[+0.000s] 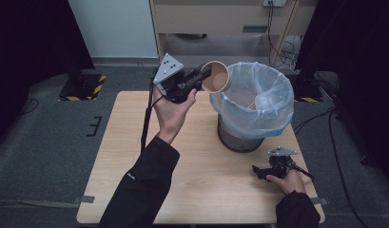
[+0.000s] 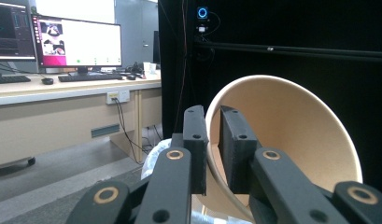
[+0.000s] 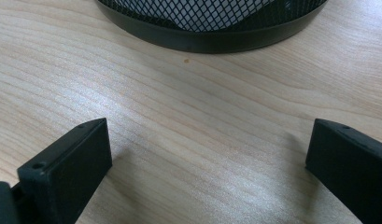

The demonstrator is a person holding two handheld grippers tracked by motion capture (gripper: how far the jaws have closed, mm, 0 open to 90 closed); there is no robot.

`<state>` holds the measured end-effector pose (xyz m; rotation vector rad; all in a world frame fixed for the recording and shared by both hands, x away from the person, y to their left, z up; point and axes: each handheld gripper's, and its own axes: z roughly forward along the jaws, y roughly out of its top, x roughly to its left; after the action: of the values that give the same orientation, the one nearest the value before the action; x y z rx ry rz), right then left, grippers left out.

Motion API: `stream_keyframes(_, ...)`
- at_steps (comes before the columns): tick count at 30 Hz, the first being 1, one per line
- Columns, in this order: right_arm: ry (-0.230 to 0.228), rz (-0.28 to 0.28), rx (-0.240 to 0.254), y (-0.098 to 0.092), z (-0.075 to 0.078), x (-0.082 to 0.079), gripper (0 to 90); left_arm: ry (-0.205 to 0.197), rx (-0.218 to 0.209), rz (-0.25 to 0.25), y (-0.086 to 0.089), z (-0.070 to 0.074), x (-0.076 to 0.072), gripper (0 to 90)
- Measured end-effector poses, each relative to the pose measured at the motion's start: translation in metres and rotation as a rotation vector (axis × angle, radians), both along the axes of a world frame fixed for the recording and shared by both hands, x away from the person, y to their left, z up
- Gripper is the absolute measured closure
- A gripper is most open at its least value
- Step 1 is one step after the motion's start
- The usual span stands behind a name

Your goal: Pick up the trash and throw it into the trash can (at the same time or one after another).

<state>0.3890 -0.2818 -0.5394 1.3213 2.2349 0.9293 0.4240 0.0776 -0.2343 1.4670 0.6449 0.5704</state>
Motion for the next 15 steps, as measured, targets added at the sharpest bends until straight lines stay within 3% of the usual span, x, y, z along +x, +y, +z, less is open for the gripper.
stream_keyframes(7, 0.0, 0.0, 0.0, 0.0, 0.0, 0.0, 0.5, -0.007, 0.018, 0.009, -0.016, 0.007, 0.011, 80.9)
stream_keyframes(15, 0.0, 0.0, 0.0, 0.0, 0.0, 0.0, 0.5, 0.004, 0.039, -0.004, -0.041, 0.001, 0.024, 80.8)
